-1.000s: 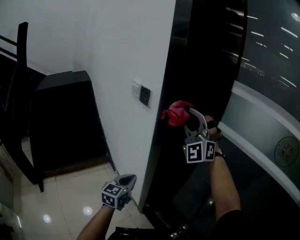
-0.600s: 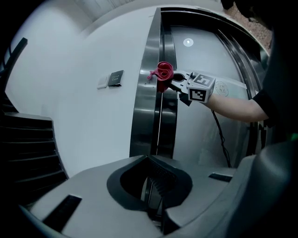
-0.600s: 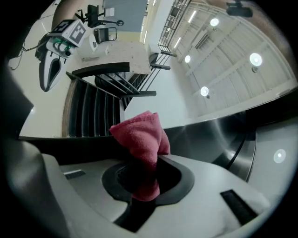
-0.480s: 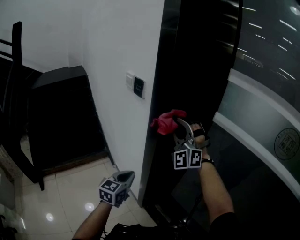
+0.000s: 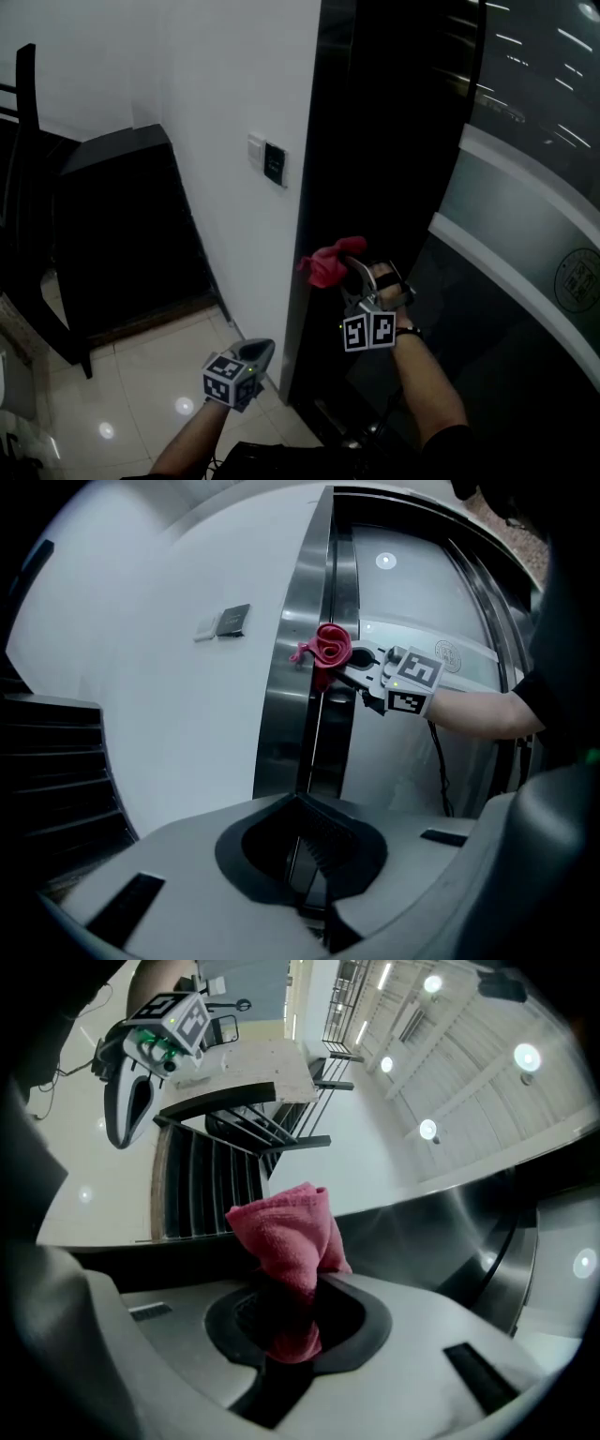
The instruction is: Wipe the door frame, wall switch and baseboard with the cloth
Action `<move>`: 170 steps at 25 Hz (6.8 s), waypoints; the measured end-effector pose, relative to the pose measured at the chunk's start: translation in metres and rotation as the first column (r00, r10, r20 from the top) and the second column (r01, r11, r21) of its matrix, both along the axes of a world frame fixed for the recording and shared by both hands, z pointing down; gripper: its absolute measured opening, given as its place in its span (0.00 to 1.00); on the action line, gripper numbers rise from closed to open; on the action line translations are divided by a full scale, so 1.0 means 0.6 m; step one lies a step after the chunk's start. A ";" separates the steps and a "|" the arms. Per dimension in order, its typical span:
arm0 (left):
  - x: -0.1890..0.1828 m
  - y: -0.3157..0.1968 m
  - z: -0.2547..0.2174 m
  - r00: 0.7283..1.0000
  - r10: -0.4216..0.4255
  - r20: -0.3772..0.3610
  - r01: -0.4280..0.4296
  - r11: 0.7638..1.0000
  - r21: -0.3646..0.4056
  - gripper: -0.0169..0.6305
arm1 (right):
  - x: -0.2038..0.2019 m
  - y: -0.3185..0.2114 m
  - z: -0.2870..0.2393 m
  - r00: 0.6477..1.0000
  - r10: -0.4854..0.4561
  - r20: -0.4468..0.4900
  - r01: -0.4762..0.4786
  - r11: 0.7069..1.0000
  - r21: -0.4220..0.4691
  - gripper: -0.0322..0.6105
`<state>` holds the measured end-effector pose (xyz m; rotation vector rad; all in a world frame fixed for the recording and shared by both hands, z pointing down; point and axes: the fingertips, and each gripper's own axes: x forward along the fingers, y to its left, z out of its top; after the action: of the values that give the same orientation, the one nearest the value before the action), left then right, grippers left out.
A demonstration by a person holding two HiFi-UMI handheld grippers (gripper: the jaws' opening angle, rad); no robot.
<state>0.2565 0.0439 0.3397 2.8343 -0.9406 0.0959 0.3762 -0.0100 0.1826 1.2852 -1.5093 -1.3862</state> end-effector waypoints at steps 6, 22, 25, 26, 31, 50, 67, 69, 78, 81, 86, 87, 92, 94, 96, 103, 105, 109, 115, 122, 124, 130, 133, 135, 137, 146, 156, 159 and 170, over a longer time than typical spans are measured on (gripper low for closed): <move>-0.008 -0.001 0.018 1.000 -0.010 0.003 0.010 1.000 -0.021 0.01 | -0.001 0.001 0.040 0.998 -0.003 0.069 0.005 1.000 -0.025 0.15; -0.015 -0.013 0.037 0.999 -0.036 0.007 0.036 0.999 -0.039 0.01 | 0.001 -0.003 0.164 0.999 0.026 0.034 -0.021 0.992 -0.125 0.15; -0.012 -0.015 0.037 0.999 -0.036 0.006 0.036 0.999 -0.041 0.01 | 0.002 -0.006 0.186 0.999 0.030 0.029 -0.025 0.990 -0.142 0.15; -0.011 -0.015 0.037 0.999 -0.034 0.006 0.034 0.998 -0.044 0.01 | 0.002 -0.006 0.192 0.999 0.030 0.028 -0.026 0.989 -0.145 0.15; -0.010 -0.011 0.047 0.999 -0.029 0.019 0.030 0.998 -0.055 0.01 | 0.006 -0.005 0.225 0.999 0.041 0.013 -0.038 0.981 -0.190 0.15; -0.042 0.003 0.042 0.996 -0.079 0.050 0.081 0.996 -0.045 0.01 | 0.009 -0.008 0.327 1.000 0.023 -0.013 -0.026 0.947 -0.319 0.15; -0.033 0.010 0.047 0.998 -0.056 0.009 0.056 0.997 -0.056 0.01 | 0.051 0.006 0.286 0.997 0.075 -0.012 -0.075 0.944 -0.322 0.15; -0.024 0.003 0.038 0.999 -0.045 -0.003 0.045 0.998 -0.041 0.01 | 0.097 0.002 0.165 0.993 0.118 0.013 -0.113 0.974 -0.194 0.15; 0.005 0.006 0.000 0.998 0.010 -0.060 -0.009 1.000 0.006 0.01 | 0.180 -0.001 -0.256 0.973 0.222 0.058 -0.229 0.953 0.200 0.15; -0.001 0.004 0.004 0.997 0.002 -0.078 -0.003 1.000 -0.004 0.01 | 0.188 -0.028 -0.276 0.963 0.264 0.049 -0.269 0.939 0.212 0.15; -0.014 0.002 0.012 0.997 -0.019 -0.078 0.018 1.000 -0.008 0.01 | 0.201 -0.071 -0.227 0.935 0.354 -0.018 -0.345 0.920 0.187 0.15; -0.016 0.002 0.013 0.997 -0.022 -0.075 0.021 1.000 -0.010 0.01 | 0.204 -0.075 -0.221 0.930 0.366 -0.025 -0.355 0.916 0.186 0.15; -0.022 -0.001 0.019 0.997 -0.035 -0.063 0.033 0.999 -0.022 0.01 | 0.208 -0.078 -0.189 0.924 0.378 -0.057 -0.366 0.918 0.156 0.15; -0.020 0.001 0.018 0.998 -0.027 -0.062 0.026 0.999 -0.021 0.01 | 0.206 -0.079 -0.178 0.923 0.377 -0.072 -0.364 0.919 0.151 0.15; -0.016 0.004 0.020 0.998 -0.019 -0.060 0.018 1.000 -0.020 0.01 | 0.203 -0.081 -0.169 0.922 0.376 -0.096 -0.360 0.921 0.149 0.15; -0.018 0.005 0.023 0.997 -0.033 -0.070 0.031 0.999 -0.029 0.01 | 0.203 -0.083 -0.144 0.927 0.351 -0.128 -0.336 0.933 0.127 0.15; -0.018 0.004 0.022 0.997 -0.036 -0.070 0.034 0.999 -0.029 0.01 | 0.204 -0.084 -0.137 0.929 0.348 -0.125 -0.334 0.935 0.122 0.15; -0.018 0.005 0.023 0.997 -0.039 -0.064 0.037 0.999 -0.028 0.01 | 0.204 -0.084 -0.119 0.929 0.343 -0.138 -0.329 0.938 0.113 0.15; -0.018 0.008 0.025 0.998 -0.034 -0.047 0.033 0.999 -0.031 0.01 | 0.199 -0.085 -0.093 0.931 0.334 -0.149 -0.324 0.942 0.090 0.15; -0.007 0.012 0.036 0.999 -0.010 -0.033 0.008 0.999 -0.044 0.01 | 0.202 -0.084 -0.037 0.928 0.338 -0.157 -0.335 0.941 0.047 0.15; -0.008 0.013 0.041 1.000 -0.007 -0.028 0.006 0.999 -0.047 0.01 | 0.201 -0.083 -0.027 0.928 0.339 -0.157 -0.337 0.941 0.041 0.15; -0.024 0.007 0.053 0.999 -0.026 -0.029 0.024 0.998 -0.064 0.01 | 0.195 -0.078 -0.009 0.927 0.335 -0.168 -0.335 0.942 0.030 0.15; -0.023 0.002 0.058 0.999 -0.028 -0.023 0.026 0.997 -0.068 0.01 | 0.193 -0.078 0.002 0.930 0.332 -0.158 -0.333 0.943 0.019 0.15; -0.018 -0.001 0.060 0.999 -0.027 -0.020 0.025 0.997 -0.072 0.01 | 0.195 -0.080 0.012 0.931 0.331 -0.153 -0.334 0.943 0.011 0.15; -0.016 0.000 0.063 0.999 -0.027 -0.019 0.026 0.997 -0.075 0.01 | 0.196 -0.079 0.024 0.932 0.332 -0.146 -0.336 0.942 -0.001 0.15; -0.018 -0.005 0.075 0.999 -0.035 -0.012 0.034 0.995 -0.089 0.01 | 0.198 -0.078 0.104 0.940 0.330 -0.091 -0.337 0.938 -0.086 0.15; -0.029 -0.008 0.060 0.998 -0.062 -0.028 0.059 0.993 -0.101 0.01 | 0.198 -0.078 0.138 0.941 0.337 -0.033 -0.338 0.932 -0.128 0.15; -0.029 -0.008 0.066 0.998 -0.062 -0.024 0.060 0.993 -0.105 0.01 | 0.200 -0.079 0.164 0.941 0.336 -0.027 -0.336 0.930 -0.149 0.15; -0.035 -0.015 0.075 0.997 -0.073 -0.015 0.071 0.992 -0.104 0.01 | 0.204 -0.082 0.231 0.937 0.350 -0.015 -0.346 0.916 -0.204 0.15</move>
<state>0.2354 0.0348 0.3845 2.6994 -1.0032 0.1054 0.4987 -0.0591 0.3209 1.3625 -1.3176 -0.9656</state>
